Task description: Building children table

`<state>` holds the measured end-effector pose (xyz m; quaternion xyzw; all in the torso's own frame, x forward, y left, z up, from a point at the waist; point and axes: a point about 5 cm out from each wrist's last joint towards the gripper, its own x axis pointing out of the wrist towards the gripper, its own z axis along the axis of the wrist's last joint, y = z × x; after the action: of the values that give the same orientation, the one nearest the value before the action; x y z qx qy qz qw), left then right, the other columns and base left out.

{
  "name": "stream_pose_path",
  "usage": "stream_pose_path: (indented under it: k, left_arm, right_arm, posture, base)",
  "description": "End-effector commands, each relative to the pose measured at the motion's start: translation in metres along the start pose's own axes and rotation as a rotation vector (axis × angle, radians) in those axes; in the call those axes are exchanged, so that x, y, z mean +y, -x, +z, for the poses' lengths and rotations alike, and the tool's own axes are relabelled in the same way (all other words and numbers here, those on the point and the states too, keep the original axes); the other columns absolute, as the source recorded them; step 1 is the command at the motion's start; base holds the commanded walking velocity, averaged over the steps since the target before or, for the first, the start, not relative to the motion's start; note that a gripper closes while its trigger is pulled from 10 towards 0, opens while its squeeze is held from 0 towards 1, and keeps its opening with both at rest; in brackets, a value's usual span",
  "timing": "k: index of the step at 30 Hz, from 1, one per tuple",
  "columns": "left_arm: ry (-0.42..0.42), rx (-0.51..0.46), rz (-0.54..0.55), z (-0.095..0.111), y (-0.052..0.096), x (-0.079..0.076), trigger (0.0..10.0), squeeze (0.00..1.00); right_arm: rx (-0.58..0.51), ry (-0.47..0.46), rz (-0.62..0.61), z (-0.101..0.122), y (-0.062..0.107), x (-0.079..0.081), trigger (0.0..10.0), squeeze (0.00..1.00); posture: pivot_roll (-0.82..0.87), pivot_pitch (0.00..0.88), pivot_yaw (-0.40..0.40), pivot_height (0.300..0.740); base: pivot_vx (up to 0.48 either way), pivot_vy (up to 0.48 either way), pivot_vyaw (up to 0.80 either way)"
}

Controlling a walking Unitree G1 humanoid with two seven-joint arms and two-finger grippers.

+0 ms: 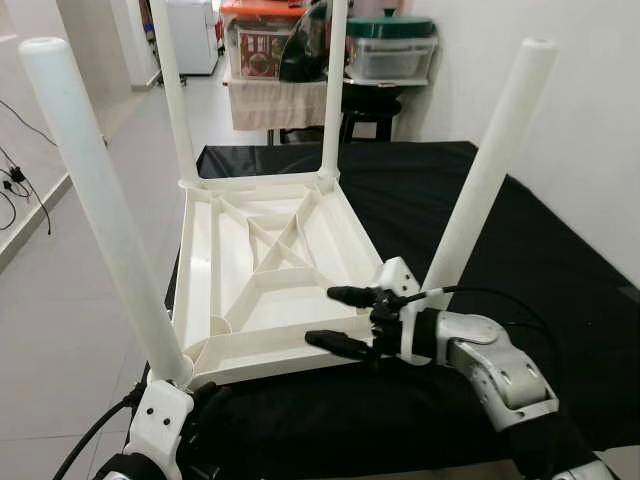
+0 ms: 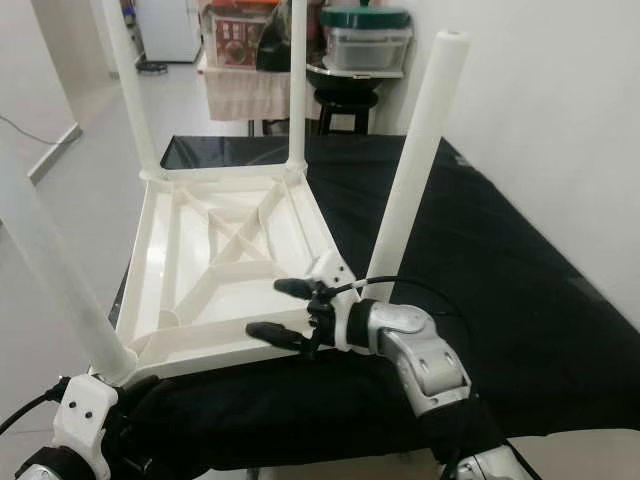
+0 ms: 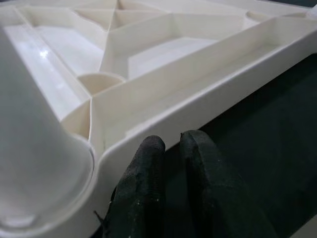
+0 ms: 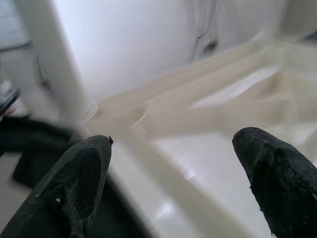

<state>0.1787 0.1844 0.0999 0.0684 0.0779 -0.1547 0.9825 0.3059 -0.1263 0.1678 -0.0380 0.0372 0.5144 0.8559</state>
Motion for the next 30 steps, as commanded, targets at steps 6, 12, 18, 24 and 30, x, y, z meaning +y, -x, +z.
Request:
stream_pose_path:
  k: [6, 12, 18, 24, 30]
  left_arm:
    - [0.109, -0.002, 0.082, 0.003, 0.002, 0.01, 10.0, 0.0]
    - [0.172, -0.025, 0.119, 0.003, 0.004, 0.012, 10.0, 0.0]
    - [0.21, -0.011, -0.017, -0.001, 0.014, -0.002, 10.0, 0.0]
    - [0.304, 0.01, -0.148, -0.002, 0.03, -0.008, 10.0, 0.0]
    - [0.378, 0.013, -0.245, 0.002, 0.035, -0.013, 10.0, 0.0]
  right_arm:
    - [-0.088, -0.046, -0.266, -0.002, -0.005, 0.002, 10.0, 0.0]
    - [-0.124, -0.07, -0.218, -0.01, -0.014, 0.029, 10.0, 0.0]
    - [-0.112, -0.12, -0.132, -0.027, -0.019, 0.041, 10.0, 0.0]
    - [-0.121, -0.249, -0.174, -0.037, -0.022, 0.037, 10.0, 0.0]
    - [-0.123, -0.289, -0.166, -0.037, -0.023, 0.039, 10.0, 0.0]
  posture:
    - [0.09, 0.0, -0.051, 0.74]
    - [0.08, 0.0, -0.044, 0.74]
    - [0.09, 0.0, -0.041, 0.74]
    - [0.1, 0.0, -0.044, 0.74]
    - [0.1, 0.0, -0.038, 0.74]
  base:
    - [0.0, 0.0, 0.0]
    - [0.0, 0.0, 0.0]
    - [0.0, 0.0, 0.0]
    - [0.0, 0.0, 0.0]
    - [0.0, 0.0, 0.0]
